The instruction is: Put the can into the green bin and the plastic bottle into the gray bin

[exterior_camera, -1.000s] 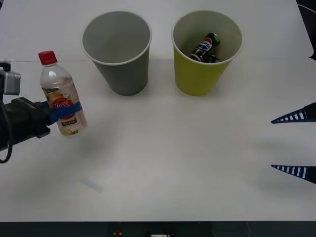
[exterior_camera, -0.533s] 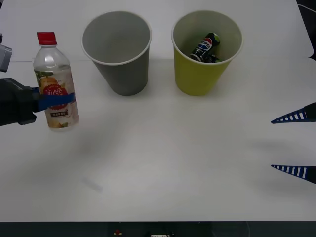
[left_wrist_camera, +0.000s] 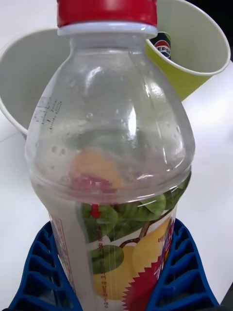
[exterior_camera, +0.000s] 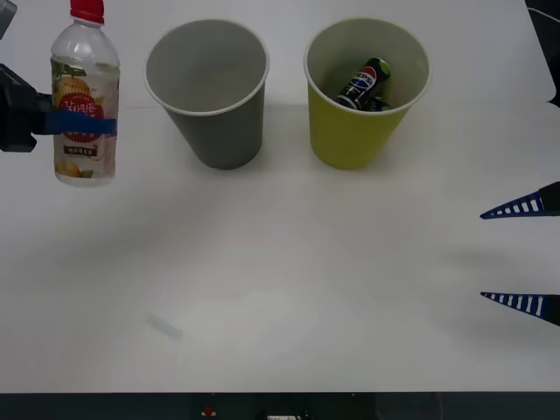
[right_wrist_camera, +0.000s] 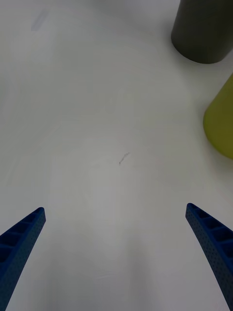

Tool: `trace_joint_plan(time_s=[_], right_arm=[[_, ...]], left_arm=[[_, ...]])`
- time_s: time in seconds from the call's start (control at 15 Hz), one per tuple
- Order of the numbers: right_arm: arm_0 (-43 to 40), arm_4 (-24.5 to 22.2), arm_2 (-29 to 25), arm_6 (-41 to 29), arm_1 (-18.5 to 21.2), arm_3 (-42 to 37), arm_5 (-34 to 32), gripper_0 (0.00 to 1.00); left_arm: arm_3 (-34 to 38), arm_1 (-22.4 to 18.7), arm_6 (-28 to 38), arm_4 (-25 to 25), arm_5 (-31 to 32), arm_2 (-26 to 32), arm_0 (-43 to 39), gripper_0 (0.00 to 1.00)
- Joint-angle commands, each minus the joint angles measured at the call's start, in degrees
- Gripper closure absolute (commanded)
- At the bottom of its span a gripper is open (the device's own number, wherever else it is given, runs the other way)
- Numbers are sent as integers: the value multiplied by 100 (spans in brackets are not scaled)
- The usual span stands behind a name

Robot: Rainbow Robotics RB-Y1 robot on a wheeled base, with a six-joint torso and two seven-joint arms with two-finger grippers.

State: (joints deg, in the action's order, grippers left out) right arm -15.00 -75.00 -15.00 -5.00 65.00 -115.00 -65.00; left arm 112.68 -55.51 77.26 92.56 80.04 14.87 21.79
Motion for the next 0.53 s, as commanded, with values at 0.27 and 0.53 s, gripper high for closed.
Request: trace_joint_plan(time_s=[0.27, 0.53], right_arm=[[0, 0, 0, 0, 0, 0, 0, 0], [0, 0, 0, 0, 0, 0, 0, 0]], left_arm=[[-1011, -188, 0, 412, -6, -1408, 1864, 100], [-1890, -170, -9, 517, -6, -2366, 3060, 100]])
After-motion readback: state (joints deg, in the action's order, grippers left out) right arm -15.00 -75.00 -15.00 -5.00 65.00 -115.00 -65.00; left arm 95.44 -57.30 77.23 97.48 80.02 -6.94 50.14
